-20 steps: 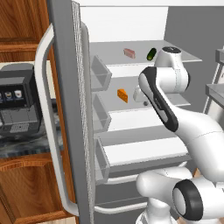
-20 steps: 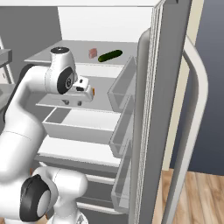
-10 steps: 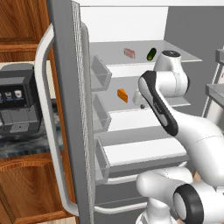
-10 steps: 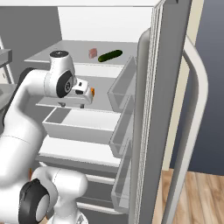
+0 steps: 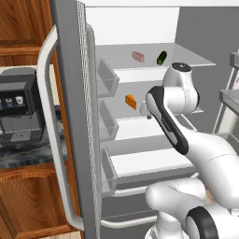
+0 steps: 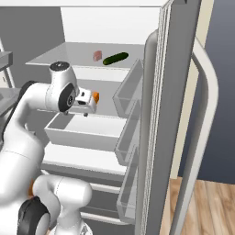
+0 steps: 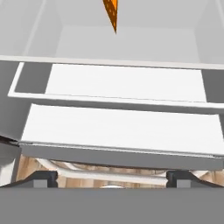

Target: Take the cheese, steak, and cucumber from the fridge and place them on the plate on the dining counter to create an appetizer plate.

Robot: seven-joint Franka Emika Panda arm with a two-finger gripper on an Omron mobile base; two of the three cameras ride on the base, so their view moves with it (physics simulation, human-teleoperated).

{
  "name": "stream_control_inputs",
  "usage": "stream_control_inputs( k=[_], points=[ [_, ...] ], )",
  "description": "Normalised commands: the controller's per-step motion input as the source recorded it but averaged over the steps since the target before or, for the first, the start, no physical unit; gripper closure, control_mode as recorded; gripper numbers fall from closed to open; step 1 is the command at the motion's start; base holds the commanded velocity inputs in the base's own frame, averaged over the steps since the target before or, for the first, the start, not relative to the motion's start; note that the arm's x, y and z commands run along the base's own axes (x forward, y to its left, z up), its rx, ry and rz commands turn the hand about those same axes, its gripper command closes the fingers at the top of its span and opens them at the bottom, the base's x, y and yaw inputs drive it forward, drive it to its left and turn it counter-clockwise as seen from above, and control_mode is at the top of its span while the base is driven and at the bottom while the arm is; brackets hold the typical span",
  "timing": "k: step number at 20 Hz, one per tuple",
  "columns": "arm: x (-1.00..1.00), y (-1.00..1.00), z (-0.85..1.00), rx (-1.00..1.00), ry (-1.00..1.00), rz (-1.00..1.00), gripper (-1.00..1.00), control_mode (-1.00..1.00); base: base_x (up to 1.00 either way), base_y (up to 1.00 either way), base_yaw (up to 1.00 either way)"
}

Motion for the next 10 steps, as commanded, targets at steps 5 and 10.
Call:
stream_control_inputs(
  k=[5, 10],
  points=[
    [0.28, 0.0, -0.21, 0.01, -0.11, 0.0, -1.0, -1.0, 0.0, 0.0, 0.0],
    [0.38, 0.03, -0.02, 0.01, -0.01, 0.0, -1.0, -1.0, 0.0, 0.0, 0.0]
  ],
)
